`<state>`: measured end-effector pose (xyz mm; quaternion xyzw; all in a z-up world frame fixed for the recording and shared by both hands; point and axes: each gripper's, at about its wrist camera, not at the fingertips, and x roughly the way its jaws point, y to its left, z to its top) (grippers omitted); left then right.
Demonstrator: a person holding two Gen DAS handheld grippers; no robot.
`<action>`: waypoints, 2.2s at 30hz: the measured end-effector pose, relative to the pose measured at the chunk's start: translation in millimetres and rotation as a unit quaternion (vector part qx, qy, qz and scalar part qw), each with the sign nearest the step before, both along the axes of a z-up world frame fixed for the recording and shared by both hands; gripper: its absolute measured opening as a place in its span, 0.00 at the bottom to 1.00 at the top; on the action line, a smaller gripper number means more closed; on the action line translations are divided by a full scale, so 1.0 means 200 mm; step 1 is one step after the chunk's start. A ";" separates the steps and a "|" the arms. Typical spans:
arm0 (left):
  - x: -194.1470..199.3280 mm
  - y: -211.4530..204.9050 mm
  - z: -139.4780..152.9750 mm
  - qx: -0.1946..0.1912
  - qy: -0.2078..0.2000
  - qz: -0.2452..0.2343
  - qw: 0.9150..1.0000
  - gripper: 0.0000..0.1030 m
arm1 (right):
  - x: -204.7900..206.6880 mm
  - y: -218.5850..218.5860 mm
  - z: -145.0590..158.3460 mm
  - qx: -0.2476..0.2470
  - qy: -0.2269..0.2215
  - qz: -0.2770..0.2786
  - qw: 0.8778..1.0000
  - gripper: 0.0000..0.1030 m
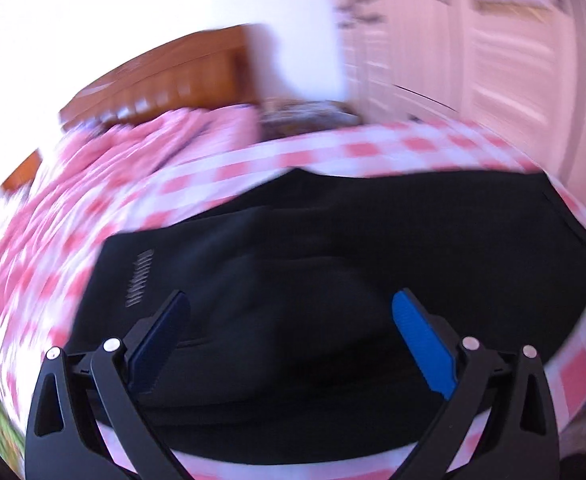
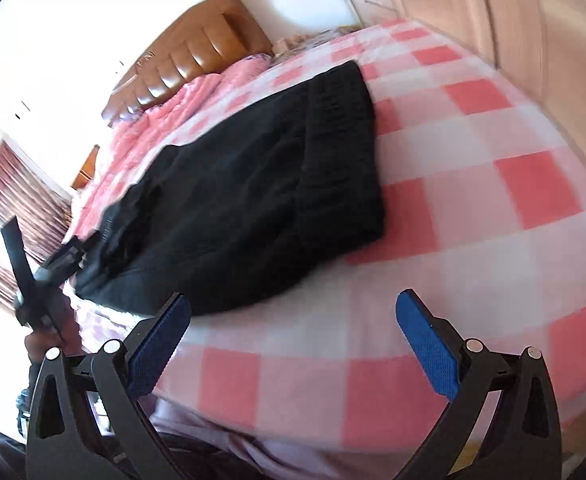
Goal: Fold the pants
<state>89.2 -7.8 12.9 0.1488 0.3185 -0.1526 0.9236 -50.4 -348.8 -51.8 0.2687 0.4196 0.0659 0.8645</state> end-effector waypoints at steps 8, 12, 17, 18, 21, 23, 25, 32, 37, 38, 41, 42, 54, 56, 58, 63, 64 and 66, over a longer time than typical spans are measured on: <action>-0.12 -0.44 -0.22 0.115 -0.032 -0.087 0.989 0.99 | 0.18 0.00 -0.02 0.030 0.017 -0.034 0.999 0.96; -0.02 -0.35 -0.23 0.033 0.051 -0.078 0.995 0.99 | 0.21 -0.09 -0.04 0.092 -0.004 -0.096 0.991 0.96; 0.03 -0.29 -0.27 -0.012 0.075 -0.083 0.994 0.99 | 0.16 -0.11 -0.02 0.031 -0.004 -0.141 0.989 0.96; 0.03 -0.29 -0.27 -0.014 0.076 -0.081 0.994 0.99 | 0.16 -0.11 -0.03 0.033 -0.001 -0.139 0.990 0.96; 0.03 -0.28 -0.27 -0.019 0.078 -0.083 0.993 0.99 | 0.22 -0.05 -0.02 0.015 0.020 -0.092 0.995 0.96; 0.03 -0.27 -0.27 -0.020 0.077 -0.082 0.993 0.99 | 0.24 -0.03 -0.04 0.070 0.023 -0.058 0.996 0.96; 0.03 -0.27 -0.27 -0.022 0.077 -0.082 0.993 0.99 | 0.26 -0.02 -0.08 0.167 0.020 -0.024 0.985 0.96; 0.03 -0.27 -0.27 -0.022 0.078 -0.082 0.993 0.99 | 0.32 0.09 -0.05 0.100 -0.012 -0.055 0.993 0.95; 0.03 -0.26 -0.25 -0.022 0.083 -0.086 0.993 0.99 | 0.34 0.14 -0.09 0.067 -0.055 -0.087 0.992 0.49; 0.05 -0.25 -0.24 -0.026 0.096 -0.092 0.991 0.99 | 0.33 0.14 -0.09 0.065 -0.065 -0.089 0.992 0.46; 0.18 -0.20 -0.07 -0.094 0.169 -0.108 0.975 0.98 | 0.29 0.18 -0.06 0.027 -0.100 -0.089 0.991 0.42; 0.27 -0.18 0.03 -0.134 0.199 -0.110 0.965 0.98 | 0.29 0.21 -0.03 0.000 -0.113 -0.085 0.990 0.42; 0.34 -1.55 0.39 0.176 0.340 -0.257 0.887 0.98 | 0.41 0.59 0.08 -0.283 -0.137 -0.065 0.947 0.42; 0.19 -1.74 0.27 0.280 0.325 -0.285 0.857 0.98 | 0.39 0.58 0.08 -0.287 -0.136 -0.064 0.946 0.42; 0.05 -1.86 0.14 0.376 0.279 -0.293 0.833 0.98 | 0.38 0.57 0.07 -0.282 -0.138 -0.061 0.948 0.42; 0.00 -1.92 -0.16 0.547 0.217 -0.257 0.767 0.98 | 0.34 0.58 0.06 -0.278 -0.142 -0.055 0.948 0.42; 0.01 -1.90 -0.22 0.580 0.202 -0.252 0.748 0.98 | 0.34 0.58 0.06 -0.280 -0.142 -0.055 0.948 0.42; 0.04 -1.86 -0.28 0.610 0.183 -0.245 0.731 0.84 | 0.34 0.59 0.06 -0.285 -0.140 -0.052 0.947 0.44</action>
